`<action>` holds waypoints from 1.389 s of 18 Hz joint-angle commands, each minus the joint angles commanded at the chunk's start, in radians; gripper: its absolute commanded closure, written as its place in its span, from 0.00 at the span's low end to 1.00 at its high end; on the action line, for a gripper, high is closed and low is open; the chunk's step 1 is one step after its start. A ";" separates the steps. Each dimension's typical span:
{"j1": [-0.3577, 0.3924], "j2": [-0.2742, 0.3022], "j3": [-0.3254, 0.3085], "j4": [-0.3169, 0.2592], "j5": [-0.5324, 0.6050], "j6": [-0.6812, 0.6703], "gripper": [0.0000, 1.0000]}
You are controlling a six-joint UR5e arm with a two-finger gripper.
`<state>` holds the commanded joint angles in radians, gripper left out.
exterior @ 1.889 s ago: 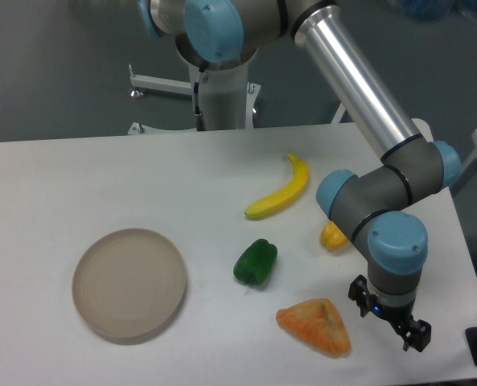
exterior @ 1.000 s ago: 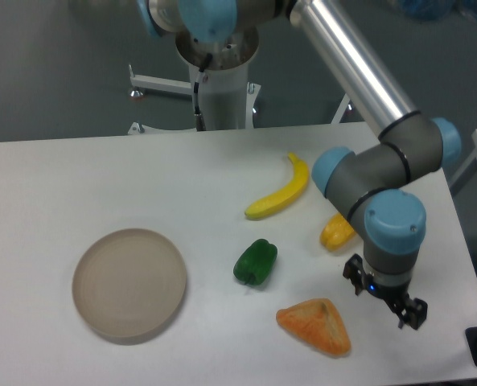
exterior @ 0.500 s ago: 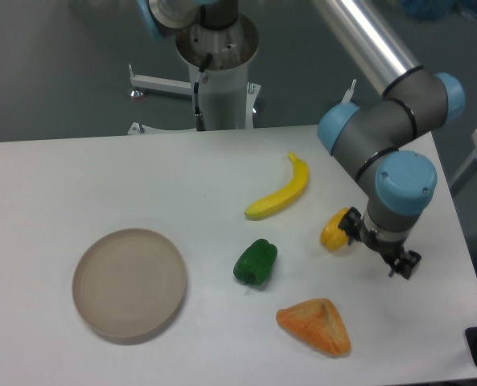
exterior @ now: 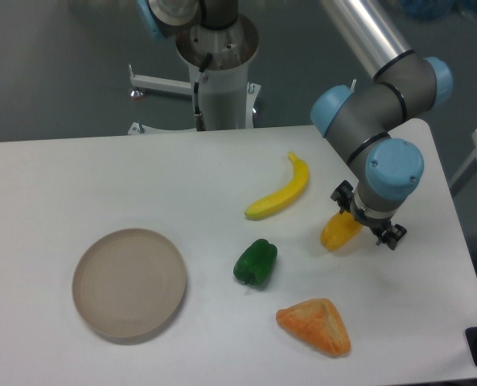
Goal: Pick up the yellow pepper from the table
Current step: 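Lift the held yellow pepper up off the table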
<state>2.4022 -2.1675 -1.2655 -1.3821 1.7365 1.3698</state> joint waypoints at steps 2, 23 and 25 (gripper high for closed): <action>-0.002 0.002 -0.009 0.002 -0.002 0.000 0.00; -0.002 0.009 -0.110 0.072 -0.014 0.014 0.00; -0.003 0.009 -0.112 0.077 -0.014 0.012 0.01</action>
<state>2.3992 -2.1583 -1.3775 -1.3055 1.7227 1.3821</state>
